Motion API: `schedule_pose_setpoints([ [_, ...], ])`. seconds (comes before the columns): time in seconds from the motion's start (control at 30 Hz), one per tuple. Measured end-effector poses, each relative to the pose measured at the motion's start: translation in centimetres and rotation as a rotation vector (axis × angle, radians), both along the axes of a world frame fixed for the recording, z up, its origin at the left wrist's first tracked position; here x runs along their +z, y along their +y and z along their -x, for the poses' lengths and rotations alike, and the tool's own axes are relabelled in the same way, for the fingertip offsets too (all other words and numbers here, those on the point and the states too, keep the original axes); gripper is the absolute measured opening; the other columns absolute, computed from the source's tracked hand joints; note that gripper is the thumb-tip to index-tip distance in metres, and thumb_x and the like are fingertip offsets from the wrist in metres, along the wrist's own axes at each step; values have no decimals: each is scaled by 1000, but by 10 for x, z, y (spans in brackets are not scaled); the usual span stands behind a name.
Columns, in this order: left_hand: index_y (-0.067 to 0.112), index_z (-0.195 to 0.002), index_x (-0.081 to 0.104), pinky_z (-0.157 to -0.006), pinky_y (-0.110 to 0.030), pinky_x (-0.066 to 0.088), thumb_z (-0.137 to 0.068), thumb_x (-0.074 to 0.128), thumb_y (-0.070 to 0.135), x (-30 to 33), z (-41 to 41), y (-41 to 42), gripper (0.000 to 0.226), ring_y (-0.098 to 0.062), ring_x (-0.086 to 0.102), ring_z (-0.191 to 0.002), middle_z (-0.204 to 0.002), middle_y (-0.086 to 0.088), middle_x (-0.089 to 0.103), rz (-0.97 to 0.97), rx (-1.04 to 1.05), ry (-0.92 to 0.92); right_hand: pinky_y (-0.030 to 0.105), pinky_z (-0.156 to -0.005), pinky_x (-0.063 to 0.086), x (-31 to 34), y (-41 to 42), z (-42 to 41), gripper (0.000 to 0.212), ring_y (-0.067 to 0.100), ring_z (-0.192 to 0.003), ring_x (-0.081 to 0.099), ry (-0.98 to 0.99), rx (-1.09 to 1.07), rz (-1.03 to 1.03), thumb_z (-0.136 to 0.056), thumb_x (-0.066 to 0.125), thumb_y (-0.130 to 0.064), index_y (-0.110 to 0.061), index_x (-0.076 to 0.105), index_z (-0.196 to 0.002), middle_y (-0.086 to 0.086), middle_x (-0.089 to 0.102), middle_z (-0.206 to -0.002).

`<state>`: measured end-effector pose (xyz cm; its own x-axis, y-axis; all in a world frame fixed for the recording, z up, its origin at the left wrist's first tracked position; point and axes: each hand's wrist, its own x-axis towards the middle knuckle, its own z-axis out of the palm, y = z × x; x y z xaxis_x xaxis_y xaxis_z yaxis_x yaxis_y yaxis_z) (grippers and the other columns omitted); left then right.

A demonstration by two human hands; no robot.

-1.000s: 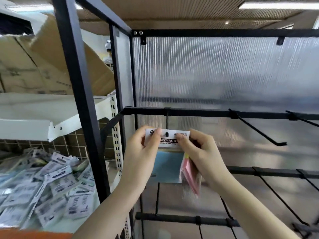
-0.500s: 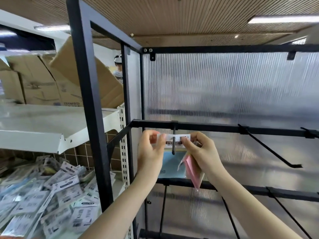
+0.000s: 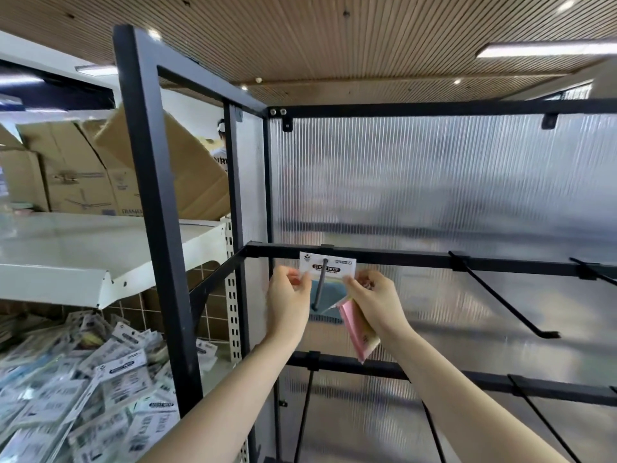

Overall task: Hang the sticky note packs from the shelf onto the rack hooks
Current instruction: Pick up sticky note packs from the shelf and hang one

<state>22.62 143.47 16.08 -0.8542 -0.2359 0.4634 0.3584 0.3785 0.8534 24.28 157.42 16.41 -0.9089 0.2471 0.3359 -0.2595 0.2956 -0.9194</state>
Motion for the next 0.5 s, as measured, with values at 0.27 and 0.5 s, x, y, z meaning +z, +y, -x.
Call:
schedule_pose_setpoints([
  [0.27, 15, -90, 45, -54, -26, 37, -93, 57, 21, -22, -12, 5, 14, -22, 56, -81, -88, -4, 57, 22, 105, -56, 22, -58, 39, -15, 15, -13, 13, 13, -73, 57, -67, -36, 3, -91, 60, -32, -20, 55, -89, -2, 61, -86],
  [0.5, 16, -76, 49, -51, -28, 34, -98, 43, 40, -34, -57, 22, 33, -17, 53, -63, -69, -1, 55, 106, 14, -220, 21, -59, 39, -27, 36, -43, 33, 11, -65, 54, -210, 20, 10, -91, 59, -41, -9, 58, -99, -1, 59, -73],
])
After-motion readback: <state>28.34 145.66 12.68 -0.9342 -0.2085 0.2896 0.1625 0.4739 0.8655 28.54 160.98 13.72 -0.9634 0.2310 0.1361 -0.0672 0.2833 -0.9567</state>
